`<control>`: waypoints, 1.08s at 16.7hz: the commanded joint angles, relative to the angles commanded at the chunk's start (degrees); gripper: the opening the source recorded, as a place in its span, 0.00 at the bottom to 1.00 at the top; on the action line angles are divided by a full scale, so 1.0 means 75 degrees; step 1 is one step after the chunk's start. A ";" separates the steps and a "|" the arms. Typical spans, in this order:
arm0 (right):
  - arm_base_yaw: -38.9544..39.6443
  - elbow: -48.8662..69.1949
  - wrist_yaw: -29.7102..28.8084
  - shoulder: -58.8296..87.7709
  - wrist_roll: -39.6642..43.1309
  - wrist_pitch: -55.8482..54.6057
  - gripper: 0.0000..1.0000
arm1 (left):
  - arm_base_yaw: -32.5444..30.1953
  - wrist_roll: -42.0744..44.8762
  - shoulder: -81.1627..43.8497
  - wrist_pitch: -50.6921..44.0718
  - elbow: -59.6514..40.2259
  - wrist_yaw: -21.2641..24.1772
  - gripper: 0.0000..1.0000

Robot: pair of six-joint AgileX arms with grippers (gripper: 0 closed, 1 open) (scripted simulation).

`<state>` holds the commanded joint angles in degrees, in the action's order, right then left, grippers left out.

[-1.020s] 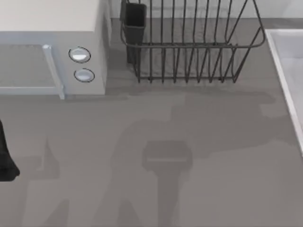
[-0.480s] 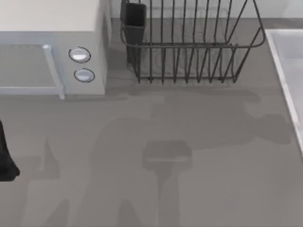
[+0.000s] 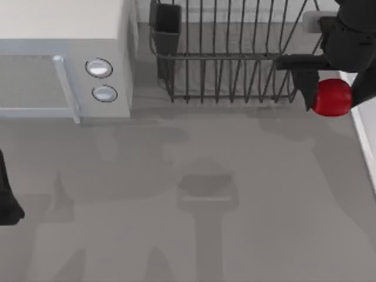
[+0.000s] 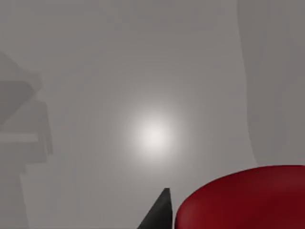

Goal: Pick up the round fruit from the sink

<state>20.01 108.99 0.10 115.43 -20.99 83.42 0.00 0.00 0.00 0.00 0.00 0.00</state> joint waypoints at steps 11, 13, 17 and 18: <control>0.1192 -0.0355 -0.0007 -0.0093 -0.1217 -0.0213 0.00 | 0.0000 0.0000 0.0000 0.0000 0.0000 0.0000 1.00; 0.1198 -0.0776 -0.0010 -0.0053 -0.1220 -0.0639 0.00 | 0.0000 0.0000 0.0000 0.0000 0.0000 0.0000 1.00; 0.1219 -0.2120 -0.0019 0.0066 -0.1230 -0.2244 0.00 | 0.0000 0.0000 0.0000 0.0000 0.0000 0.0000 1.00; 0.1226 -0.2461 -0.0021 0.0105 -0.1234 -0.2617 0.00 | 0.0000 0.0000 0.0000 0.0000 0.0000 0.0000 1.00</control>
<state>29.21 90.53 -0.06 116.22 -30.24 63.79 0.00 0.00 0.00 0.00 0.00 0.00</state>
